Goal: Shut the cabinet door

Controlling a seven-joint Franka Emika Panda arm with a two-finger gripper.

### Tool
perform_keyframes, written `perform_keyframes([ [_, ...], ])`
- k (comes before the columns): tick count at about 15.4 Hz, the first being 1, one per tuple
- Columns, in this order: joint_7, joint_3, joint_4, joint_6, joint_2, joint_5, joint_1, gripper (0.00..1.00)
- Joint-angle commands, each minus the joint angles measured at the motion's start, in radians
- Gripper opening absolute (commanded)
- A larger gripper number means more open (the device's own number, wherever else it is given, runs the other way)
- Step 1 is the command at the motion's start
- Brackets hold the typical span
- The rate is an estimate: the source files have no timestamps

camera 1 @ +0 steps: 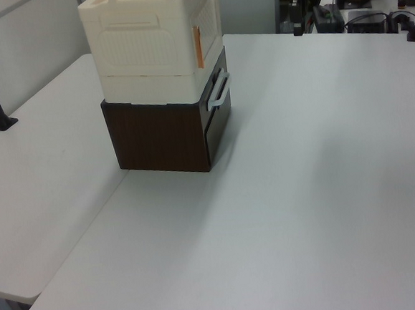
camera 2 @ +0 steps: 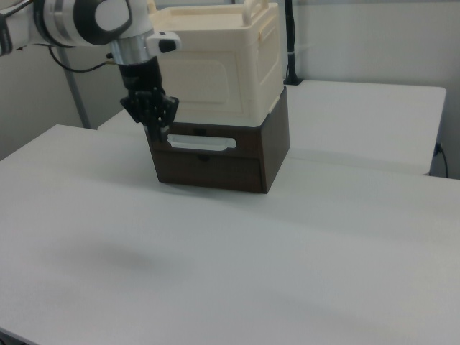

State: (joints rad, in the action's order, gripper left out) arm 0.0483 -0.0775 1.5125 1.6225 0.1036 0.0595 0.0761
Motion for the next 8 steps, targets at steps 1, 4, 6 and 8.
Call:
perform_keyframes([
  [1, -0.036, 0.088, 0.084, 0.000, -0.077, 0.019, -0.108, 0.32],
  [4, -0.036, 0.123, 0.090, 0.010, -0.071, 0.017, -0.150, 0.59],
  [6, -0.036, 0.131, 0.092, 0.008, -0.071, 0.019, -0.160, 0.81],
  [8, -0.036, 0.131, 0.092, 0.010, -0.068, 0.019, -0.153, 0.97],
])
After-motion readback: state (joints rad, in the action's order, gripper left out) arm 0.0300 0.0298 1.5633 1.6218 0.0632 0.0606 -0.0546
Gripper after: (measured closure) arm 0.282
